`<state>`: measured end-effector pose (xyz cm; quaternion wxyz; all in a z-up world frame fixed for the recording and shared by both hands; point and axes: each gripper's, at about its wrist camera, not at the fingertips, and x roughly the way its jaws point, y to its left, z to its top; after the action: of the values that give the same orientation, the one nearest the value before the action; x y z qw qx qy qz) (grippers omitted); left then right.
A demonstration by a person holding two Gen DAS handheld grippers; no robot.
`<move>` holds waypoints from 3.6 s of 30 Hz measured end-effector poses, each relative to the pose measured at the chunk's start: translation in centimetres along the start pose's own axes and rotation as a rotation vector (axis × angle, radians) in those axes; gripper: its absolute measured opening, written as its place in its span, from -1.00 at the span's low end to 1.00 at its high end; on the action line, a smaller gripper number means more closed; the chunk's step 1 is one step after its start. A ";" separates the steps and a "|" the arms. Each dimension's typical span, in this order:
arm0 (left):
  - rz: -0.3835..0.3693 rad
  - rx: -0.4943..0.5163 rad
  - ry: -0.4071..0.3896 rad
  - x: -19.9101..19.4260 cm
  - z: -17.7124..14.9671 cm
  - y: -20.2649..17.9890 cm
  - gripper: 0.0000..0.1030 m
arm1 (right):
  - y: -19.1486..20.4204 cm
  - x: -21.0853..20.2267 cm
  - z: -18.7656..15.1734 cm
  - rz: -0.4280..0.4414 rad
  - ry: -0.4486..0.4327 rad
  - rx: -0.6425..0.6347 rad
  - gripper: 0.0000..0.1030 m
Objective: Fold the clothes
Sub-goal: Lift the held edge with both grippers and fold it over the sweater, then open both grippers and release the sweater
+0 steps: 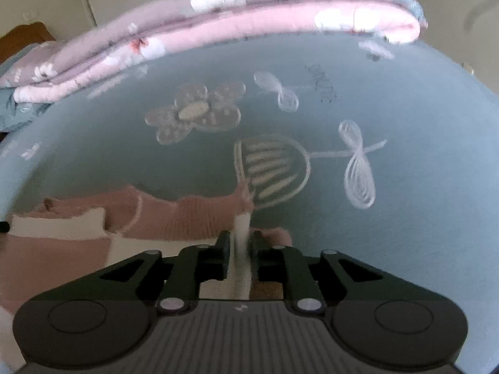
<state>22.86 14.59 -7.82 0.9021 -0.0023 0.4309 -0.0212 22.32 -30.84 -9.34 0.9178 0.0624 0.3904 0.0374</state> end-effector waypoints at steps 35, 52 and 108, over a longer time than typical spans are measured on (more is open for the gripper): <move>-0.234 0.359 0.189 -3.5 -12.5 -14.7 0.01 | 14.4 -2.6 -11.4 0.353 0.291 -0.109 -0.26; -0.267 0.084 0.214 -6.5 -13.7 -3.0 0.36 | 0.2 -5.6 -12.8 0.339 0.214 0.314 -0.23; -0.309 0.331 0.231 -5.9 -11.9 -3.5 0.28 | 29.3 3.1 -1.6 0.632 0.279 -0.512 -0.55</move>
<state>9.81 11.48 -10.60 0.8209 0.0823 0.5165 -0.2291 22.75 -1.36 -8.44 0.7854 -0.0563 0.4507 0.4206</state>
